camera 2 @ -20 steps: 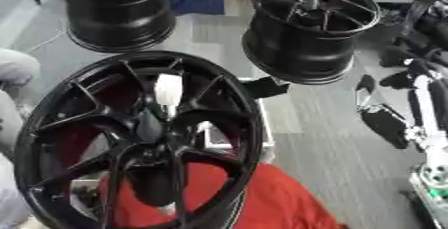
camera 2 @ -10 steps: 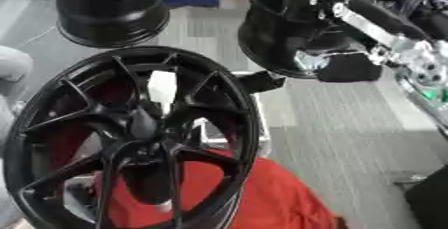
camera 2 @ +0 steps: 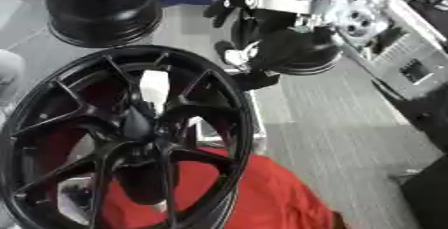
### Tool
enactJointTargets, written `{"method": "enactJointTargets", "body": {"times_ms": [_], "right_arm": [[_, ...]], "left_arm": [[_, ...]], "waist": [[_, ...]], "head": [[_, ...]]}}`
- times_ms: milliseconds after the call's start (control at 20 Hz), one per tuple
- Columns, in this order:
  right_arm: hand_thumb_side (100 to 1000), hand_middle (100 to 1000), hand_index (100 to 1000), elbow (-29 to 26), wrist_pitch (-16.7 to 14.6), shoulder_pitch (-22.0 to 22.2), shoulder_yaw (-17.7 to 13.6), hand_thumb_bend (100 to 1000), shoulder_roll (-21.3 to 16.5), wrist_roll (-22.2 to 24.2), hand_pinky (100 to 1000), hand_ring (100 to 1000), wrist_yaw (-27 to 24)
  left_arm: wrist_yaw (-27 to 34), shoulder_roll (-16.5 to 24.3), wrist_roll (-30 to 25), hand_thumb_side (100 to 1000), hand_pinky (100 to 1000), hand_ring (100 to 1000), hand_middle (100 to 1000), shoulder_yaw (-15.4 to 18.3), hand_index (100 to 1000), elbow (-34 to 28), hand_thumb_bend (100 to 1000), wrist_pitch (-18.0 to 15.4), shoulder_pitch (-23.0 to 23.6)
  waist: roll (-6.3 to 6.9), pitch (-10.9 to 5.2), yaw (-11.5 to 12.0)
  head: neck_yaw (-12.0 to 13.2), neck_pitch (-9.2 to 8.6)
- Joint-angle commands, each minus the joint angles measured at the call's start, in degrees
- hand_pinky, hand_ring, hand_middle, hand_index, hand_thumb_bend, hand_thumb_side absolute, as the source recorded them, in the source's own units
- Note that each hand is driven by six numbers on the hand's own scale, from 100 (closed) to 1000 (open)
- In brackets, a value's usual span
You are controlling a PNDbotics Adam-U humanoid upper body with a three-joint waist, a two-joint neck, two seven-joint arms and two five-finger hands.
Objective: Pull the pin out of the wheel hub.
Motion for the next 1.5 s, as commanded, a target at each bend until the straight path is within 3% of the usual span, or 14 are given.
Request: {"method": "enactJointTargets", "body": {"times_ms": [50,500,800,1000,1500], "right_arm": [[521,856,954,3.0,0.3,-2.9,0.8,100,2.9,4.2,736,659,5.0],[579,893,967,13.8,-4.0,-7.1,4.1,100,11.9,9.8,808,785,17.7],[635,938,988,18.7,-6.3,-7.6,4.5,100,15.0,10.9,871,903,24.0],[695,949,999,20.1,-6.9,-7.6,4.8,100,15.9,12.0,880,928,25.5],[727,944,998,20.4,-7.1,-7.5,5.7,100,16.6,12.2,870,913,25.1]], "left_arm": [[0.2,0.7,-0.6,787,580,557,640,-0.5,785,-0.8,100,-0.2,-0.8],[0.4,0.3,-1.4,785,580,558,640,-1.3,785,-0.5,100,-0.5,-1.3],[0.4,-0.1,-1.6,786,581,559,641,-1.4,786,-0.4,100,-0.5,-1.6],[0.3,-0.2,-1.7,788,581,559,641,-1.5,786,-0.3,100,-0.5,-1.6],[0.2,-0.3,-1.9,796,581,560,642,-1.5,786,-0.1,100,-0.3,-1.6]], "waist": [[0.28,-0.53,0.3],[0.72,-0.38,2.5],[1.04,-0.17,3.2],[1.07,-0.13,3.3],[0.93,-0.29,3.5]], "head": [[-1.2,-0.15],[-4.1,-0.15],[-4.9,-0.15],[-4.9,-0.15],[-4.8,-0.15]]}}
